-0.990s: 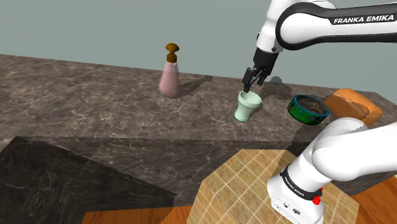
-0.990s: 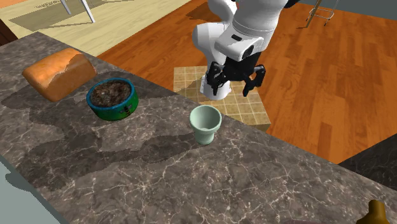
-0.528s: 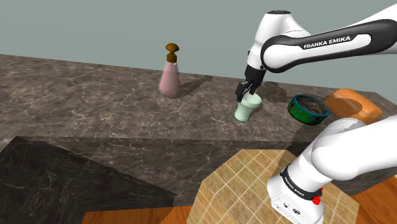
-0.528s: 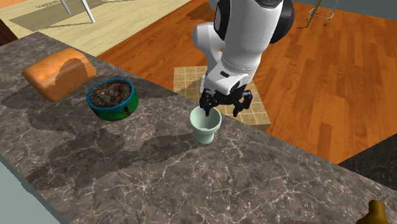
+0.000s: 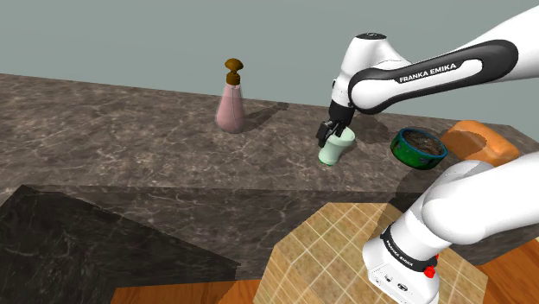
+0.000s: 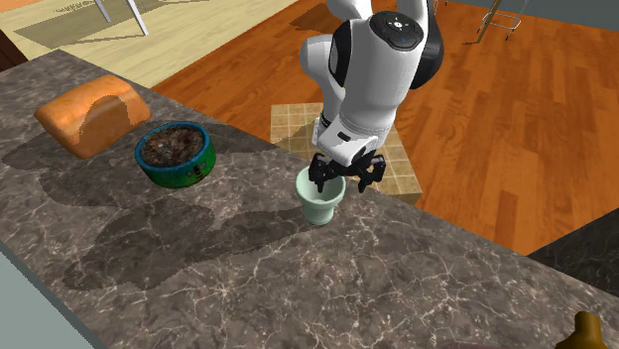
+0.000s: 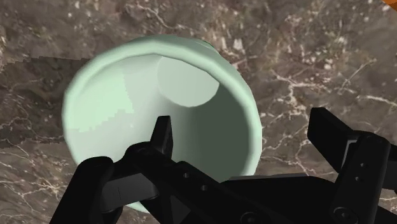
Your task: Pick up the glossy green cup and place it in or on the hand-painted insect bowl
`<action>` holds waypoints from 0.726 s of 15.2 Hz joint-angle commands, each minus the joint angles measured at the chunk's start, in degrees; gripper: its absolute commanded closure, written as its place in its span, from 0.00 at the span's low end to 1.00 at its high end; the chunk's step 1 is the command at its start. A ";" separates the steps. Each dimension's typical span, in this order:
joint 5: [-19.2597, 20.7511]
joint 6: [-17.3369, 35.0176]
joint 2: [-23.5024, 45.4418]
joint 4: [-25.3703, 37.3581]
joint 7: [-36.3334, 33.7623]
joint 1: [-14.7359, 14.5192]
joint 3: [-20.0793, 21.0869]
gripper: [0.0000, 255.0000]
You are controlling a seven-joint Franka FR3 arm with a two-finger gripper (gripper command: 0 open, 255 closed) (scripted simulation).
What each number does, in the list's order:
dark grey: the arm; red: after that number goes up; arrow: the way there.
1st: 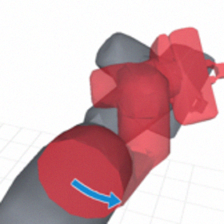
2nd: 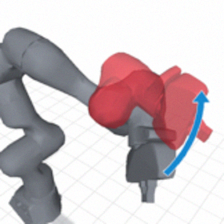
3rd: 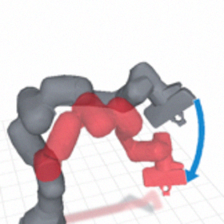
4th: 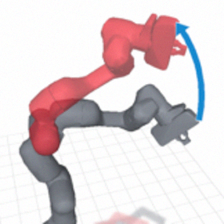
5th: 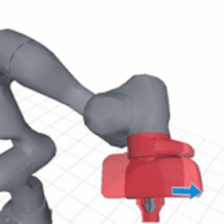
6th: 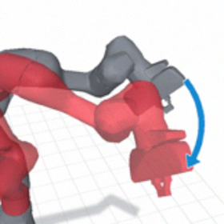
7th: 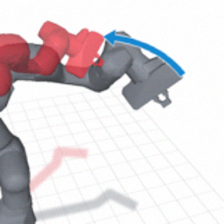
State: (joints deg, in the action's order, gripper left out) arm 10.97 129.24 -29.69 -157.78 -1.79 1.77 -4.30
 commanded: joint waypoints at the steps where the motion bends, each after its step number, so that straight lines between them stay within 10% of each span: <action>1: 0.08 0.54 0.33 -0.19 -0.03 0.04 -0.04 0.00; 6: 0.08 0.54 0.33 -0.18 -0.03 0.04 -0.04 0.00; 7: 0.08 0.55 0.34 -0.18 -0.03 0.05 -0.05 1.00; 11: 0.08 0.55 0.34 -0.18 -0.03 0.04 -0.04 1.00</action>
State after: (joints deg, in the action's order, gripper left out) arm 11.06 129.79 -29.41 -157.91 -1.82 1.82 -4.33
